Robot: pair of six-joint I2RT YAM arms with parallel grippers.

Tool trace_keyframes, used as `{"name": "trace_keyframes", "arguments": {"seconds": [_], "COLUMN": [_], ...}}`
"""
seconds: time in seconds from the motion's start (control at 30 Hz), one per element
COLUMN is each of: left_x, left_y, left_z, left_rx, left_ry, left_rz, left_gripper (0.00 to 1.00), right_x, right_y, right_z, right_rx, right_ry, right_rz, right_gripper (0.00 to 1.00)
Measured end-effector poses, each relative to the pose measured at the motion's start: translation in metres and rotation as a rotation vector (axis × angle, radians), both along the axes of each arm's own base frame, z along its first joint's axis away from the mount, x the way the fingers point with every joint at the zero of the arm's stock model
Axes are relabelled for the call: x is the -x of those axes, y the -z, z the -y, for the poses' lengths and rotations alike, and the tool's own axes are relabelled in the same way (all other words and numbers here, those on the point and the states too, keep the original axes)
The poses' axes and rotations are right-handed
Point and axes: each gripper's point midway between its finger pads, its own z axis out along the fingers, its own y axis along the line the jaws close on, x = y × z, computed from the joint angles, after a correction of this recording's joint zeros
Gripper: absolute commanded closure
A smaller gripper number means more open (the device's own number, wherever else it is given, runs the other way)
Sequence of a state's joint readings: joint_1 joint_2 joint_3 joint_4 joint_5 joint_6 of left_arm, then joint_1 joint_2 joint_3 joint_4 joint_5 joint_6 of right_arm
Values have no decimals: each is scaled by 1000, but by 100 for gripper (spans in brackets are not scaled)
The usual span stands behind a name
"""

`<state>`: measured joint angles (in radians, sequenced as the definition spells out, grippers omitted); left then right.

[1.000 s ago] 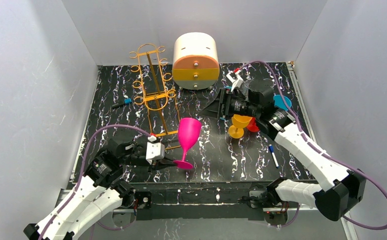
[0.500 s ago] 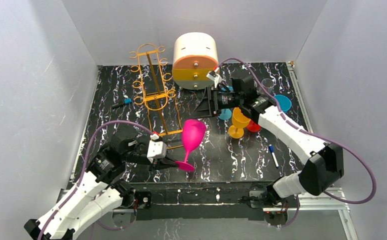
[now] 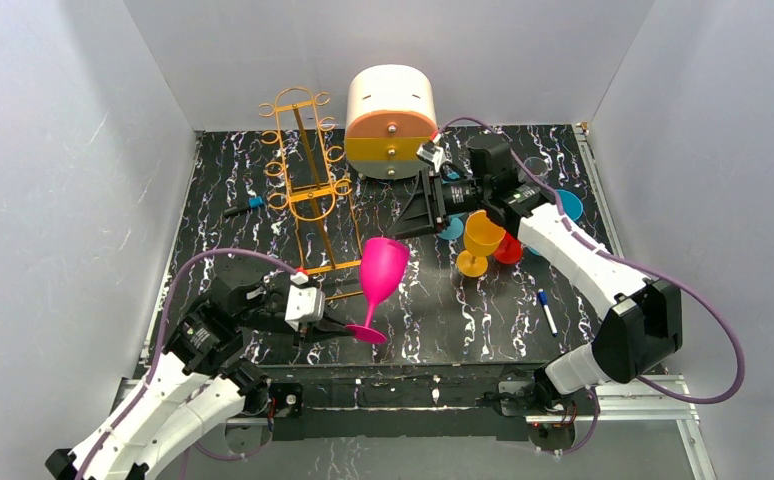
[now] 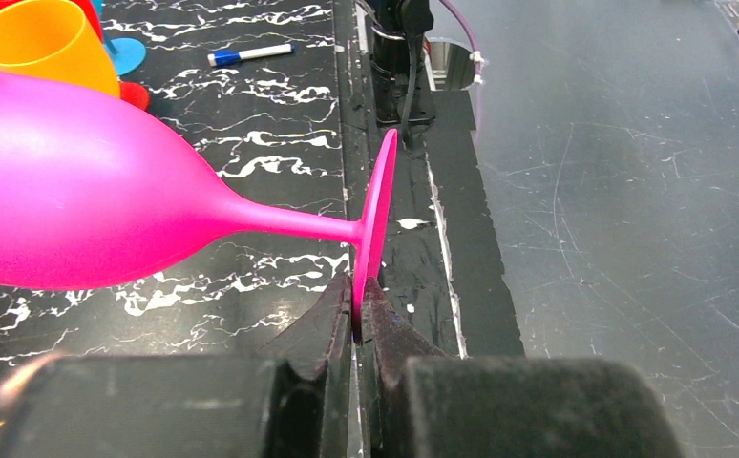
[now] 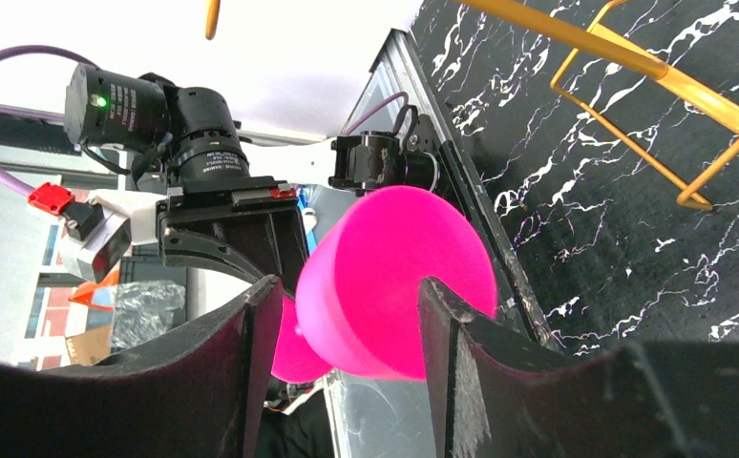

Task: Take the wine glass off the wine glass rack
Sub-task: Place the wine glass at the center of the board.

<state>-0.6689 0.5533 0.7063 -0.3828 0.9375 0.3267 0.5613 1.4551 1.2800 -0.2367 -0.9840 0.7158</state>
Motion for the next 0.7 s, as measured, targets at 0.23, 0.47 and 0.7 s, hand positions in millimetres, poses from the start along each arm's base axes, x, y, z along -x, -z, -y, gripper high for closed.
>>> {"name": "trace_keyframes", "arguments": {"seconds": [0.23, 0.47, 0.7], "left_x": [1, -1, 1], "left_y": [-3, 2, 3], "left_z": [-2, 2, 5], "left_rx": [11, -6, -6], "left_ry": [-10, 7, 37], "left_rz": [7, -16, -32], "left_gripper": [100, 100, 100], "right_x": [-6, 7, 12], "right_y": [-3, -12, -12], "right_z": [7, 7, 7], "right_rx": [3, -25, -28], "right_ry": [12, -54, -77], "right_rz": [-36, -53, -52], "right_gripper": [46, 57, 55]}}
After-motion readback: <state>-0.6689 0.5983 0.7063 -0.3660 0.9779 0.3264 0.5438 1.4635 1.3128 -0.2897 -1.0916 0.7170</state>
